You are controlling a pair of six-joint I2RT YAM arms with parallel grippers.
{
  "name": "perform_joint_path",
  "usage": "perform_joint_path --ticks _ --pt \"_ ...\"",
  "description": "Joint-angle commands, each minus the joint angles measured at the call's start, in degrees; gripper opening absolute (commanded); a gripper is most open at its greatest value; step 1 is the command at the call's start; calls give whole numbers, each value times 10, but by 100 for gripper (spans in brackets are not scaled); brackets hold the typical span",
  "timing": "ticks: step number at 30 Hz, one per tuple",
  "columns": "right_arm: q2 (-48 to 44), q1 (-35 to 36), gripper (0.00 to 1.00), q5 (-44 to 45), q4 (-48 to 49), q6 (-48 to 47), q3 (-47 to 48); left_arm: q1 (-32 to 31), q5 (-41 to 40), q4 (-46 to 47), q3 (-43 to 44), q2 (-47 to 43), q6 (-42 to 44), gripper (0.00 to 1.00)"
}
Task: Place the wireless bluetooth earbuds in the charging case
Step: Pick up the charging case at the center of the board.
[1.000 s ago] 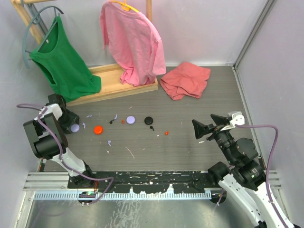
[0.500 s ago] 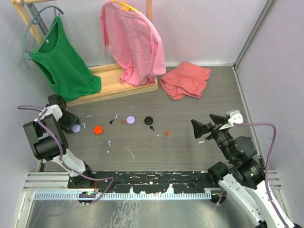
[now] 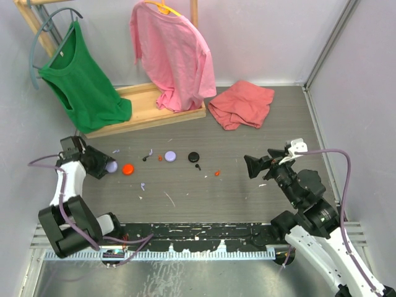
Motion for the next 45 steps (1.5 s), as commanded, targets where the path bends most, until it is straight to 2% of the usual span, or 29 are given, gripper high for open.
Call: perform_joint_path --ticks 1,5,15,23,27,34,45 --pt "34 4 100 -44 17 34 19 -28 86 33 -28 -68 -38 38" --pt "77 4 100 -99 53 45 -3 -110 82 61 -56 -117 -80 38" --pt "185 4 100 -176 245 41 -85 -265 18 176 -138 -206 -244 35" --pt "313 16 100 -221 517 86 -153 -398 -86 259 -160 -223 -354 34" --pt "373 52 99 -204 621 88 -163 -464 -132 296 -154 -203 -386 32" --pt "451 117 94 -147 737 54 -162 -549 -198 361 -133 -145 -431 31" --pt "590 181 83 -96 886 52 -143 -644 -278 416 -96 -96 -461 30"
